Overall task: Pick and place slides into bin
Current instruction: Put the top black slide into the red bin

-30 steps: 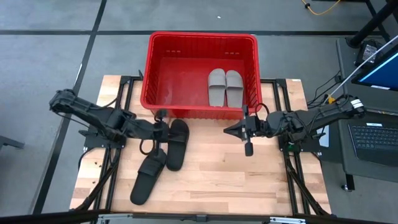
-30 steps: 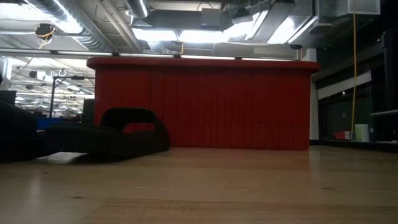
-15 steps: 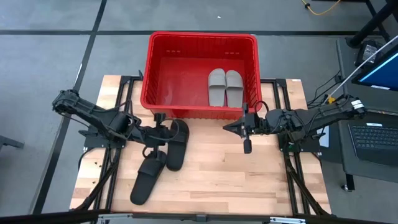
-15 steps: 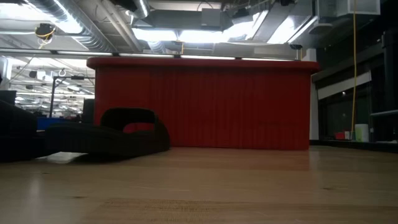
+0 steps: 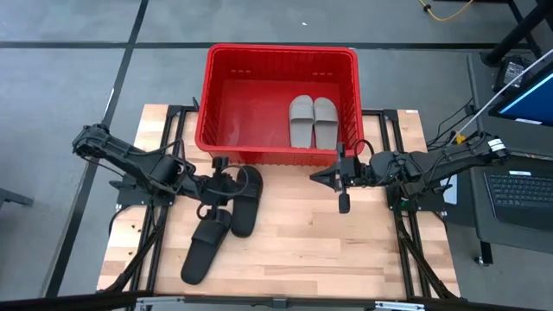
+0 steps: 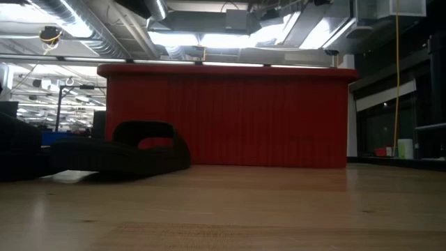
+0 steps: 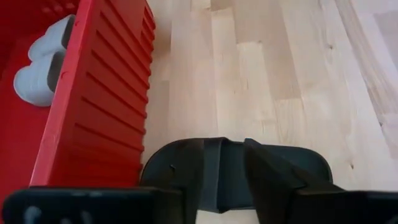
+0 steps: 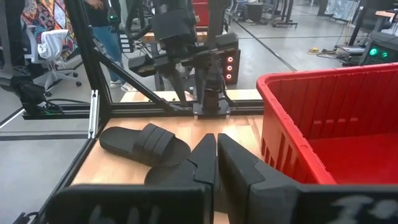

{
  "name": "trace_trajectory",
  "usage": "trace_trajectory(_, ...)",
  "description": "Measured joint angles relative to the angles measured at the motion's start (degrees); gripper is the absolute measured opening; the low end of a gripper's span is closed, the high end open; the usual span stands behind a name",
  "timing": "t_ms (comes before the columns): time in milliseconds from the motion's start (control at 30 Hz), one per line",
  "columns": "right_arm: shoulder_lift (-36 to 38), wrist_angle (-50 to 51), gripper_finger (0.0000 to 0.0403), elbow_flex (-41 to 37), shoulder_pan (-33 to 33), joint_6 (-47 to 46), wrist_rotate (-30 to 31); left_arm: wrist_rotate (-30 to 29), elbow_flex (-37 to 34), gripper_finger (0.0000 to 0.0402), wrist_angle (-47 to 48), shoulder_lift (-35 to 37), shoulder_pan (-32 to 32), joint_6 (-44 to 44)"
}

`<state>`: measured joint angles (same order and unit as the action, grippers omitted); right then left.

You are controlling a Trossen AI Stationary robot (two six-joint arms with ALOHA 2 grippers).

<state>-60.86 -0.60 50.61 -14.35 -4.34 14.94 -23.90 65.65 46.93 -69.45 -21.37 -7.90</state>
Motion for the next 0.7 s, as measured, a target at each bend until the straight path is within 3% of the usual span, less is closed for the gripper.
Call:
trace_trajectory(233,0.0,0.0,0.0020,0.0,0.0,-1.2,0.0,-0.6,-1.4,0.0155,0.2,-0.1,0.0,5.9)
trace_trajectory(700,0.0,2.5,0.0020,-0.3,0.0,-1.2,0.0,0.3,-2.4,0.0140,-0.4,-10.5,-0.1,2.7)
